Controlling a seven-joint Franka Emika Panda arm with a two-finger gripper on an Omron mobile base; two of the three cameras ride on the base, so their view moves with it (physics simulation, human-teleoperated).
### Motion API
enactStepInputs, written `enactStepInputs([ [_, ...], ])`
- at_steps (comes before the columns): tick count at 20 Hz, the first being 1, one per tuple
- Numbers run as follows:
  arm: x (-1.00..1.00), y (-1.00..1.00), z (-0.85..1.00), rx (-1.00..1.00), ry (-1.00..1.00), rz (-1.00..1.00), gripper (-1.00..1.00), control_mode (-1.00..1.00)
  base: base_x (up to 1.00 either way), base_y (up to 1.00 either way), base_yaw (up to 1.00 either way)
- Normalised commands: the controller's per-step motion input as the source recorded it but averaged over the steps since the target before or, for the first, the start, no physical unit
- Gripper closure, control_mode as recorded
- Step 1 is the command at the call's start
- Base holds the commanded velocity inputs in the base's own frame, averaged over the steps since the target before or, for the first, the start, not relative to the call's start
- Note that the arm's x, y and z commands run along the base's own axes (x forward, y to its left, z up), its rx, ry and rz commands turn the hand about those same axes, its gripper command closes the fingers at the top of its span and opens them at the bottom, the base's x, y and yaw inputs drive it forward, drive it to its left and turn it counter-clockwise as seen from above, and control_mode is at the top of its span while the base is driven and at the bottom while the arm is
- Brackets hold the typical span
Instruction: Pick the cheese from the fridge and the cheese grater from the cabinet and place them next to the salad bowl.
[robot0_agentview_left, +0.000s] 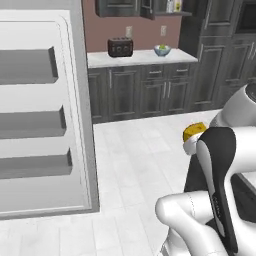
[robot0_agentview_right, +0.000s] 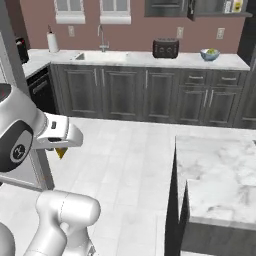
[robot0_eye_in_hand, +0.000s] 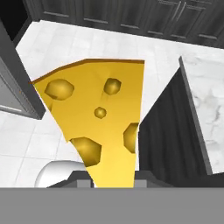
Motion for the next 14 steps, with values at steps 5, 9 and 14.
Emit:
enactStepInputs([
  [5,0.00,0.00,0.00,0.00,0.00,0.00,1.00,1.00,1.00,0.03,-0.11],
  [9,0.00,0.00,0.00,0.00,0.00,0.00,1.00,1.00,1.00,0.03,-0.07],
  [14,0.00,0.00,0.00,0.00,0.00,0.00,1.00,1.00,1.00,0.00,-0.01],
])
